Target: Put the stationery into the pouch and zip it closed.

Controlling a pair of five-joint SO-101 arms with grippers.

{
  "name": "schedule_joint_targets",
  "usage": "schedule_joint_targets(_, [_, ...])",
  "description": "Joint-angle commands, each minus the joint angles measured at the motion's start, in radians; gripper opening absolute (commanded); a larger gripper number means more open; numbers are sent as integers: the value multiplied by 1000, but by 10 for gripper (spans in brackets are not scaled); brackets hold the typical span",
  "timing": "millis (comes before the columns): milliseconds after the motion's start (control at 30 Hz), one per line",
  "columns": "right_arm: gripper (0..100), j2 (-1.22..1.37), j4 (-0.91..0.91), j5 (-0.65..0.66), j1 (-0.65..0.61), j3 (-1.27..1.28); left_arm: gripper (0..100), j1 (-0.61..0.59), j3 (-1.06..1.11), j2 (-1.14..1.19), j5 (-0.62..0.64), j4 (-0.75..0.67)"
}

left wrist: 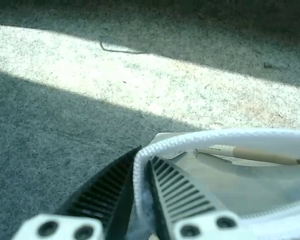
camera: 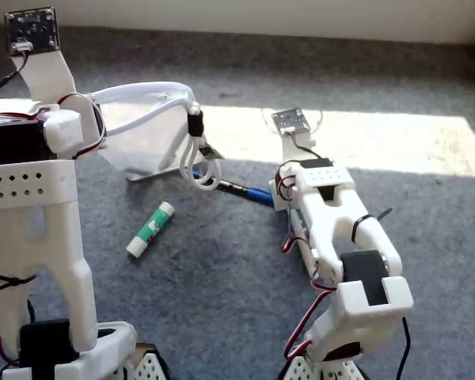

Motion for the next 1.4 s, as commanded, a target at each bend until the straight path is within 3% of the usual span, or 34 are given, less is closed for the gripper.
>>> schedule_joint_targets(0, [5,-25,15,-6,-13,-35,11,-13,30,15,-11,-9])
schedule_joint_targets(533, [5,-529,31,-9,-21,170,11,31,30,8,-11,-2])
schedule_joint_targets(800, [5,-720,31,-9,-130,252,10,120,47,8,-57,6])
schedule_joint_targets(1033, [5,-898,31,-112,-186,265,11,122,54,5,-60,6])
schedule_joint_targets(1367, [5,-1059,28,-121,-341,259,11,119,56,7,-60,6])
